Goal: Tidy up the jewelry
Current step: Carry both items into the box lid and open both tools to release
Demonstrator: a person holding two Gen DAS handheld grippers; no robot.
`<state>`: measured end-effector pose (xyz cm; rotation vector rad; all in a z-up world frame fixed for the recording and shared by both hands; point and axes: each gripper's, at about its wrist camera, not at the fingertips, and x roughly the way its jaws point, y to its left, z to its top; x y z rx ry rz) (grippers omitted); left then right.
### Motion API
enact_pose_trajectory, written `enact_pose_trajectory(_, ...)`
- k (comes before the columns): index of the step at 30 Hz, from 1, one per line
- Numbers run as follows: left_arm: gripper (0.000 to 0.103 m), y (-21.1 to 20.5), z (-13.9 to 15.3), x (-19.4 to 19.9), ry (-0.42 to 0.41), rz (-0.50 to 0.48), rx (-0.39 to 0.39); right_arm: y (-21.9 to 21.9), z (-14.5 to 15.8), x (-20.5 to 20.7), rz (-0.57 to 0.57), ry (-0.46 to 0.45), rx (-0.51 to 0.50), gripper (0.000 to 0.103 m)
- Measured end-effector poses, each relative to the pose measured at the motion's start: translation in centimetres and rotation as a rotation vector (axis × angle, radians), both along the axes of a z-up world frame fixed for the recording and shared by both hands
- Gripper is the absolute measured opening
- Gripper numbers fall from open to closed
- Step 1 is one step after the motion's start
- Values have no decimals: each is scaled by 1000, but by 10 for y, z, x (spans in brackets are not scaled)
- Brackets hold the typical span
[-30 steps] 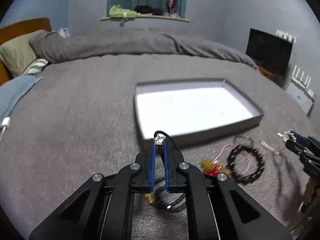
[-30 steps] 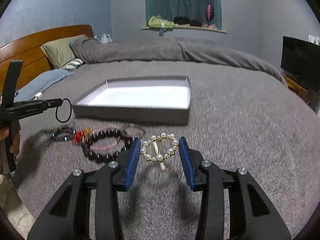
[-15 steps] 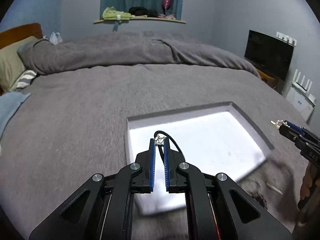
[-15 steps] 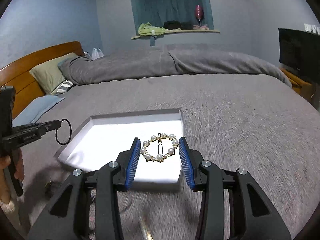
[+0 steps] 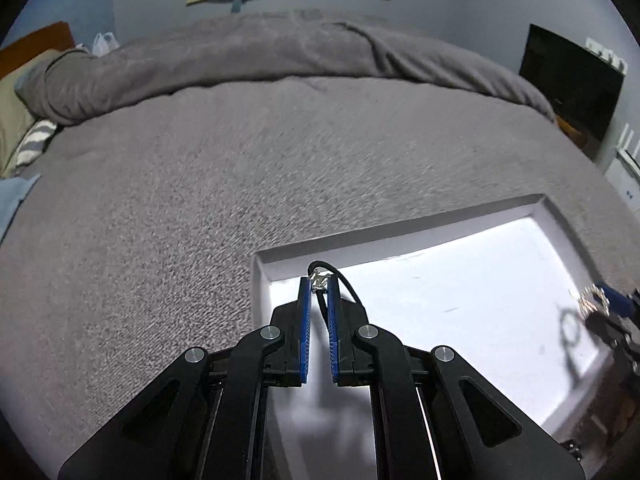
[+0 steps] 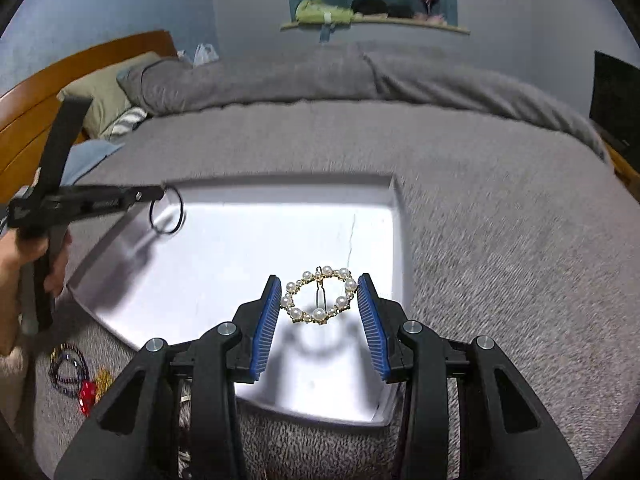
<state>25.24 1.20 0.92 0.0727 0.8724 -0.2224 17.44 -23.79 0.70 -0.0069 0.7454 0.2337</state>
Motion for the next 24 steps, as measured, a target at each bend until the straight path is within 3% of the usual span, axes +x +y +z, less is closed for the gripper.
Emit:
enact_pose_trajectory(4, 9, 1, -7, 2, 15, 11, 13, 8, -3, -3, 19, 15, -35, 40)
enact_pose_trajectory(11, 9, -9, -15, 6, 29, 0, 102, 22, -14, -8, 27, 35, -133, 40)
enact_pose_trajectory(17, 9, -8, -17, 6, 37, -11, 98, 23, -19, -4, 11, 50, -146, 39)
enact_pose_trajectory(24, 21, -10, -15, 2, 20, -26, 87, 20, -20, -7, 22, 37, -142, 41)
